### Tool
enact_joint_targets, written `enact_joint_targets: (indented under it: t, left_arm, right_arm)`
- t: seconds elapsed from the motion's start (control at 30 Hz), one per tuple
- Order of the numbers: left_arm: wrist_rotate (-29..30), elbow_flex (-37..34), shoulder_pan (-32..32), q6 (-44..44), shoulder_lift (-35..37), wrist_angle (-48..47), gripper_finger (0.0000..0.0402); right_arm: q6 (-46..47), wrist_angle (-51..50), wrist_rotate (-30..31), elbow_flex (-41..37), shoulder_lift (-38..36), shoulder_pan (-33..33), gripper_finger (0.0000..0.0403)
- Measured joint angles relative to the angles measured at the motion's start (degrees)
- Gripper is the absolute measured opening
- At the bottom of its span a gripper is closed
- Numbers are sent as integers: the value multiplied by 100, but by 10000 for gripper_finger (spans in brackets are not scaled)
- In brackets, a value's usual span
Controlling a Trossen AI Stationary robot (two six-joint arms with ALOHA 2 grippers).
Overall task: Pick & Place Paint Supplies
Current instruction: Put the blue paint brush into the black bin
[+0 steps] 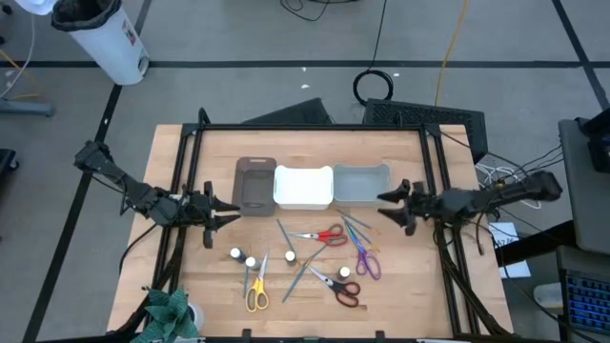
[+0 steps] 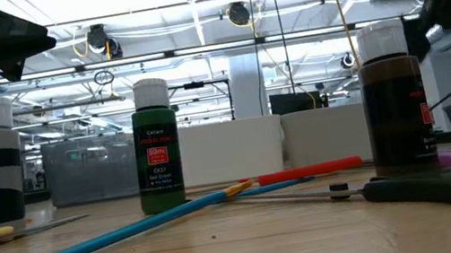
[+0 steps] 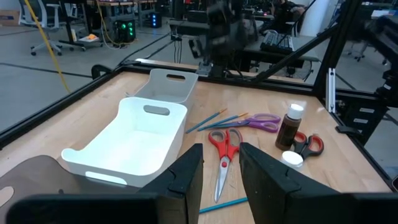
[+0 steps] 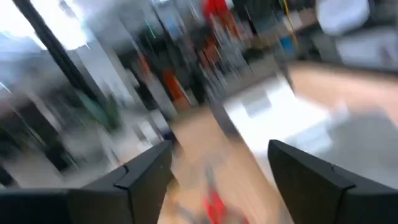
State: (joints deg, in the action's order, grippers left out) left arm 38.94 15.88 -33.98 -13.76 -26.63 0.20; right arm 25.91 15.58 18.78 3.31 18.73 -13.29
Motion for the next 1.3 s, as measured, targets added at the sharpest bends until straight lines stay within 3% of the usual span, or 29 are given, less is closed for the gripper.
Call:
enact_joint_targets:
  t: [0.13, 0.4, 0.57, 0.87, 1.3]
  left_arm:
    - [0, 0, -1, 0, 0, 1, 113]
    - [0, -1, -1, 0, 1, 3, 113]
    - [0, -1, 1, 0, 2, -4, 113]
    - [0, -2, -1, 0, 2, 0, 113]
    - [0, -1, 1, 0, 2, 1, 113]
  right_arm:
    - [145, -642, 528, 381, 1315, -543, 280]
    - [290, -1351, 534, 1088, 3662, -1321, 266]
    - [1099, -2291, 548, 1429, 4647, -1360, 251]
    - [1886, -2784, 477, 1469, 5261, -1527, 216]
    - [2420, -3182, 397, 1458, 5271, -1684, 79]
